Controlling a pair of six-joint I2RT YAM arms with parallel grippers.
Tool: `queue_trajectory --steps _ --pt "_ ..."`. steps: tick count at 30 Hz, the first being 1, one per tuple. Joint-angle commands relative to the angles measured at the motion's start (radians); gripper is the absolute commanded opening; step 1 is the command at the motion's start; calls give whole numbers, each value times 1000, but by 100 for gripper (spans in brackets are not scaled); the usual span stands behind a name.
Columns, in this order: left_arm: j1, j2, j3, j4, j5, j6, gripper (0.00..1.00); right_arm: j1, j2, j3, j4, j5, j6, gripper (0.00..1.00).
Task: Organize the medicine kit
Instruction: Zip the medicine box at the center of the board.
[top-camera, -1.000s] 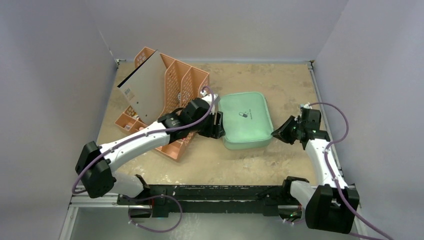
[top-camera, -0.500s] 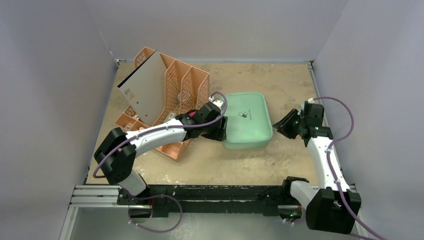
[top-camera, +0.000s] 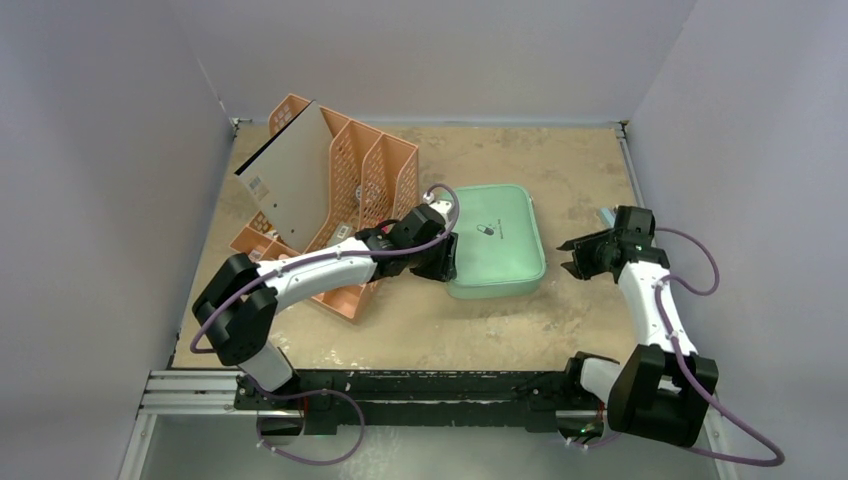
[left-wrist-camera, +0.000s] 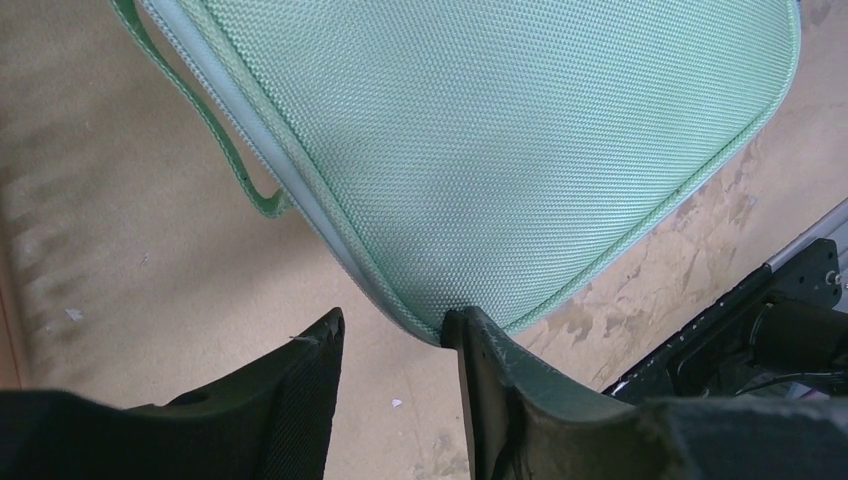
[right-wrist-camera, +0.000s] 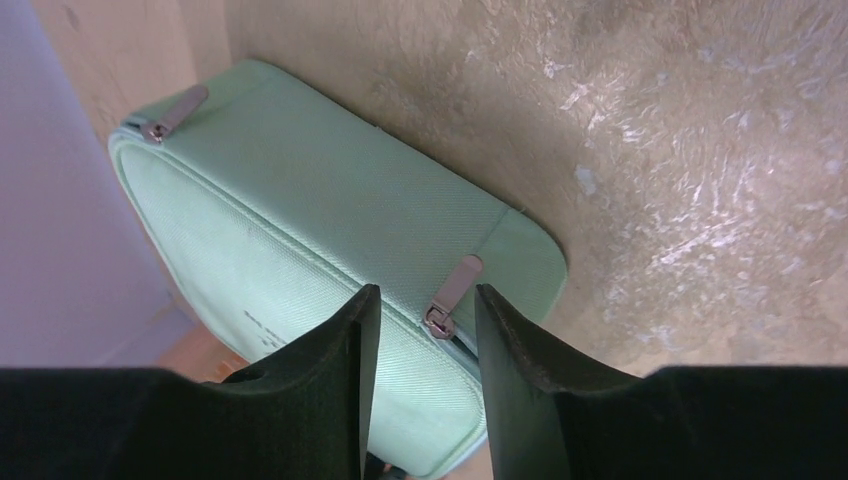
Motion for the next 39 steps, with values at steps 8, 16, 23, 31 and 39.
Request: queue_trajectory --steps 8,16,23,31,39 --pt "0 29 11 37 -1 23 41 -4 29 -44 -26 16 288 48" --pt "0 36 16 33 39 21 41 -5 70 -89 111 -23 347 49" --pt "0 37 13 42 44 7 41 -3 70 -115 159 -44 378 48" --pt "-1 36 13 38 52 7 40 4 53 -125 144 -31 403 48" --pt "-2 37 17 42 56 5 39 39 14 -160 150 -2 457 47"
